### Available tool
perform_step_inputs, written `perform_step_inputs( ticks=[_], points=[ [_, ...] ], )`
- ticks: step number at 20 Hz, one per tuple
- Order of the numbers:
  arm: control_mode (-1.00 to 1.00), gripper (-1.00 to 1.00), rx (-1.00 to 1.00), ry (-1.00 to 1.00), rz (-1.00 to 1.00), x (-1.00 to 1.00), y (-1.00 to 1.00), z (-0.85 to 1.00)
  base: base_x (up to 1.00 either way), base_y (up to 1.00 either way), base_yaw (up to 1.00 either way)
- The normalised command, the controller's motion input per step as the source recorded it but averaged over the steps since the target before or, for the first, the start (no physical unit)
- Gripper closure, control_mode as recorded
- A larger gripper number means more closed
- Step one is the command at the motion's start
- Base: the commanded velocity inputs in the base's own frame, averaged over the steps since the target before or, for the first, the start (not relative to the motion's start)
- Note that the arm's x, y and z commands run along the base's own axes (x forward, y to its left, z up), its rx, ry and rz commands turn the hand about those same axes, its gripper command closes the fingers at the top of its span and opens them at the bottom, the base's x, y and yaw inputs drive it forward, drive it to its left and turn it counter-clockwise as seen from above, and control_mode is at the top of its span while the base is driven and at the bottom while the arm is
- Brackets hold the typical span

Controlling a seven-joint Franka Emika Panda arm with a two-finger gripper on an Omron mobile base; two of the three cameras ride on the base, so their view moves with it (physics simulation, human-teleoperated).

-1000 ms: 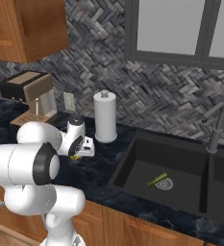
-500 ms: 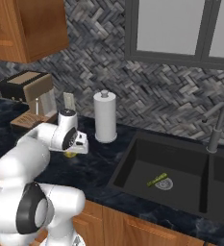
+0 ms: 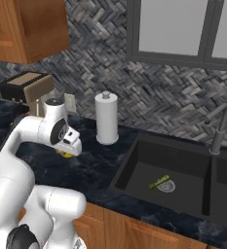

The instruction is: Clear the mugs and bowl far away from the sink.

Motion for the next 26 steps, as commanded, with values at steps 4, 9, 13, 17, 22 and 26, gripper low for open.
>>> perform_step_inputs(
  ticks=[4, 9, 13, 17, 22, 26],
  points=[
    [-1.00, 1.00, 0.04, 0.20, -0.12, -0.70, -0.19, 0.81, 0.00, 0.00, 0.00],
    [-1.00, 1.00, 0.06, 0.14, 0.00, -0.92, -0.18, 0.84, 0.00, 0.00, 0.00],
    [-1.00, 1.00, -0.01, 0.01, 0.05, -0.69, -0.09, 0.61, 0.00, 0.00, 0.00],
    [-1.00, 1.00, -0.19, -0.26, 0.10, -0.40, 0.00, 0.32, 0.00, 0.00, 0.00],
    [1.00, 1.00, -0.06, -0.12, 0.08, -0.22, -0.01, 0.27, 0.00, 0.00, -0.01],
    [1.00, 1.00, 0.00, 0.00, 0.00, 0.00, 0.00, 0.00, 0.00, -0.49, -0.40]
  ],
)
